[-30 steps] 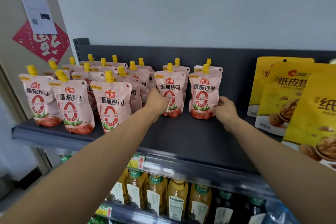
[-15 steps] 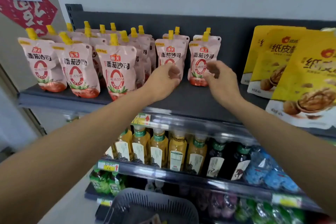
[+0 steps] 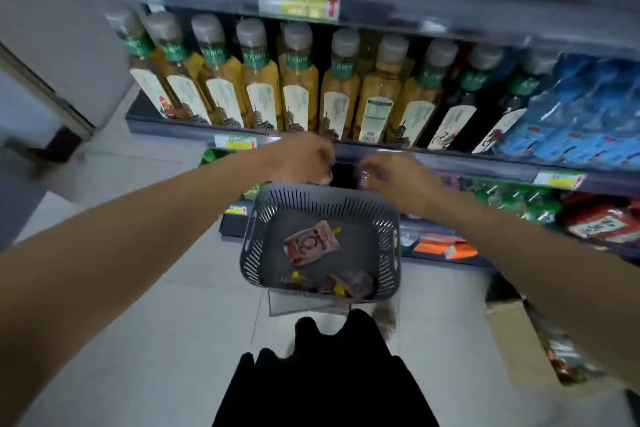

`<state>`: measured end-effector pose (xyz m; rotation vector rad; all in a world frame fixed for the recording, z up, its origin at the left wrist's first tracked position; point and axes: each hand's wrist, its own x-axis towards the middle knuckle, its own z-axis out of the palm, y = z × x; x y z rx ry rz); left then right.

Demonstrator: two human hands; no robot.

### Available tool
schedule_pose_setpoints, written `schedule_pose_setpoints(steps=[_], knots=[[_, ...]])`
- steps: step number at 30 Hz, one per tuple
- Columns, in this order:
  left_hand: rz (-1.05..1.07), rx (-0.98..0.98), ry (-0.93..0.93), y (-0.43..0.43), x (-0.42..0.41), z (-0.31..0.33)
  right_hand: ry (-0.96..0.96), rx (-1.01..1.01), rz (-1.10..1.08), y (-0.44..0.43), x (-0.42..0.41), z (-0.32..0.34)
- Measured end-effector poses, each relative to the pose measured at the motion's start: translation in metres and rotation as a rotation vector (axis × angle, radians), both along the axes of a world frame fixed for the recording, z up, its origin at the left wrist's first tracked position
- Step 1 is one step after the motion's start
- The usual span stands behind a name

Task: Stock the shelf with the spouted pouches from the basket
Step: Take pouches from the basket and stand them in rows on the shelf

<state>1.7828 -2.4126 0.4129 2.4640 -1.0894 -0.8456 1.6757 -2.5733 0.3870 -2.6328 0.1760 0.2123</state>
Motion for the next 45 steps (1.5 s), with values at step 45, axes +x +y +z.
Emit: schedule_pose_setpoints(steps=[45], knots=[[0.407,0.324,0.341,0.055,-0.048,-0.359,0.839,0.146,0.278,0.026,-0.034,-0.325]])
